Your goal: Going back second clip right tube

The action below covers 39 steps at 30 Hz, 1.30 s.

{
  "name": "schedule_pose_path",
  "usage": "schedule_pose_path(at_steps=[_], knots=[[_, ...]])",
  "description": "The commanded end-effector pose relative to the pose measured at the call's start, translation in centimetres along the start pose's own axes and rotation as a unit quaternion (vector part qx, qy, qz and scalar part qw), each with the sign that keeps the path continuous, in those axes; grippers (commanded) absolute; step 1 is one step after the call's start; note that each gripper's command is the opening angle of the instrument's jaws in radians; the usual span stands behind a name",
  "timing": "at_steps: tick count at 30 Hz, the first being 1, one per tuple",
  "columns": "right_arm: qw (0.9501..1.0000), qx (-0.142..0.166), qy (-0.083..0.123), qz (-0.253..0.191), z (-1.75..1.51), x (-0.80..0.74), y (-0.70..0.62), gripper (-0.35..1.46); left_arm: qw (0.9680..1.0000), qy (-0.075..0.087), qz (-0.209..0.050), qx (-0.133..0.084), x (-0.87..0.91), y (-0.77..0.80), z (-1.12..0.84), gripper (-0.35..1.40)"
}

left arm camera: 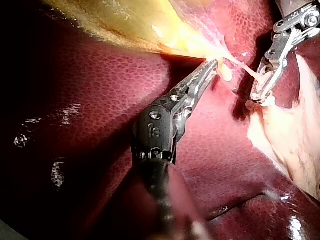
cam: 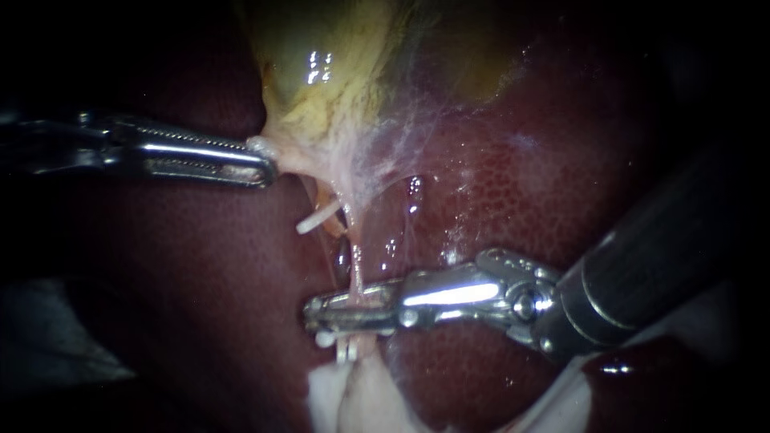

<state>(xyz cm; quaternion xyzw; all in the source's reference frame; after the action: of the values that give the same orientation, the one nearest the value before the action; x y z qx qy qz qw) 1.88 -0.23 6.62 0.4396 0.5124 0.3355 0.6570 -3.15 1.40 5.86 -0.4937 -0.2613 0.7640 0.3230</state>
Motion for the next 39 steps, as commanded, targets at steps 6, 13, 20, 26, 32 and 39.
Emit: schedule_pose_path(at_steps=[6,13,20,26,32,39], knots=[[0.9994,-0.002,0.000,-0.036,0.14,0.03,0.07,0.44,1.0000,0.000,0.000,0.000,0.00,0.00,0.00,-0.35],[0.9942,-0.061,-0.013,-0.088,0.07,0.05,0.28,0.50,1.0000,0.000,0.000,0.000,-0.01,0.00,0.00,-0.35],[0.9735,-0.089,-0.046,-0.205,-0.10,0.04,0.41,0.50,1.0000,0.000,0.001,0.000,-0.01,0.00,-0.01,-0.35],[0.9661,-0.095,-0.048,-0.235,-0.14,0.08,0.40,0.50,1.0000,0.000,0.001,-0.001,-0.01,0.00,-0.02,-0.35],[0.9629,-0.097,-0.048,-0.247,-0.22,0.08,0.37,0.50,1.0000,0.000,0.001,-0.001,-0.02,0.00,-0.02,-0.35],[0.9398,-0.097,-0.071,-0.320,-0.68,0.23,0.08,0.50,1.0000,0.000,0.001,-0.002,-0.02,0.00,-0.05,-0.35]])
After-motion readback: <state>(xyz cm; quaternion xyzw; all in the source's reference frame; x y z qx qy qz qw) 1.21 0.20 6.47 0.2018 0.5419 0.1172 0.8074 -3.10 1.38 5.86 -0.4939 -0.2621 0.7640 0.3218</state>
